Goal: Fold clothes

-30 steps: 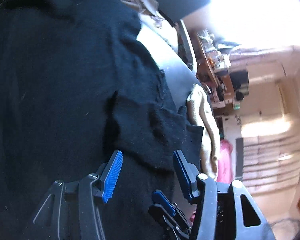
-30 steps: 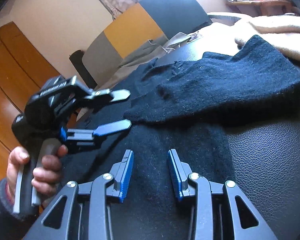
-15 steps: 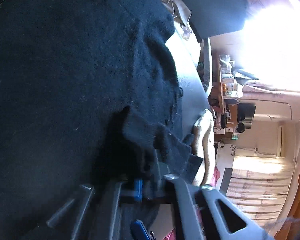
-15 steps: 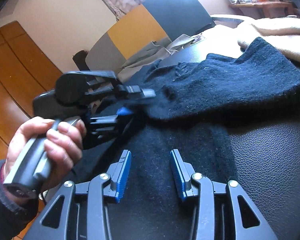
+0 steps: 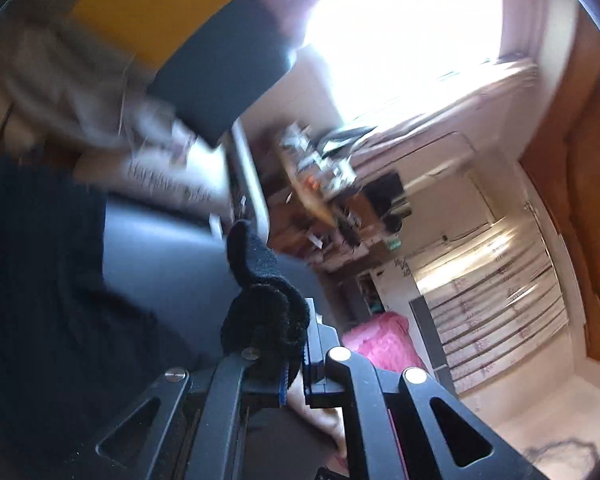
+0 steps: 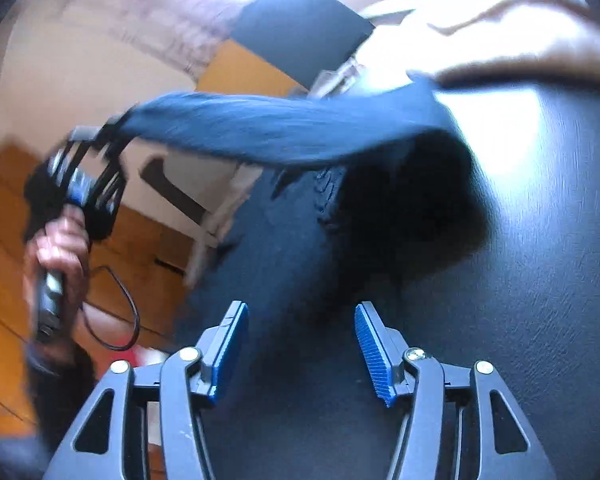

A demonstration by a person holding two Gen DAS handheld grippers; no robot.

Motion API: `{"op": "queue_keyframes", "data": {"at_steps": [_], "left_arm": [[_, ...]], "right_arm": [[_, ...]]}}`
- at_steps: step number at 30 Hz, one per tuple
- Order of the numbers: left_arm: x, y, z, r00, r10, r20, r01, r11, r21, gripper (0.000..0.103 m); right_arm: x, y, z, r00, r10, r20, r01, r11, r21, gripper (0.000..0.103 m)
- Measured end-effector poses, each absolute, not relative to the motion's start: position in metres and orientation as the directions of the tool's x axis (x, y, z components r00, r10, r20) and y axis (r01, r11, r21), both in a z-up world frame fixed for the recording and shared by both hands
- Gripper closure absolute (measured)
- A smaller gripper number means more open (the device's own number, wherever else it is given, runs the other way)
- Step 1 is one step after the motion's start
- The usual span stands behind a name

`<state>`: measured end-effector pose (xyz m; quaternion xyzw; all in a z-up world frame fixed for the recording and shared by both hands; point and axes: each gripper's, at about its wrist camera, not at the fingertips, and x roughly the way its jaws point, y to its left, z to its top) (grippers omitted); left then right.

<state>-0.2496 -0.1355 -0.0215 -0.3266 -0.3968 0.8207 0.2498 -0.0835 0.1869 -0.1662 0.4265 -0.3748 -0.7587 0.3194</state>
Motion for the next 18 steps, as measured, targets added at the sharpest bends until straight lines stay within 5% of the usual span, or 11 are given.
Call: {"op": "queue_keyframes", "data": {"at_steps": [2,7,18], "left_arm": [[-0.244,-0.153,-0.013,-0.682,0.654,-0.326,-0.153,-0.564,-0.812,0.1],[-0.21,-0.213,-0.014,-0.732,0.596,-0.331,-0.117,-0.588,-0.801,0.1],[-0.119,-0.327,-0.109,-0.763,0.456,-0.458,0.1,-0.617,-0.781,0.1]], "right_arm": [[-0.093,0.195,-0.172,-0.422,-0.84,-0.342,0.099,-0.417,0.904,0.025],[-0.122,0.196,-0.176,-0.458,-0.854,-0.247,0.023,-0.29,0.957,0.018],[-0.147,0.173,-0.184,-0.466,-0.844,-0.267,-0.045,-0.279,0.959,0.016]]}}
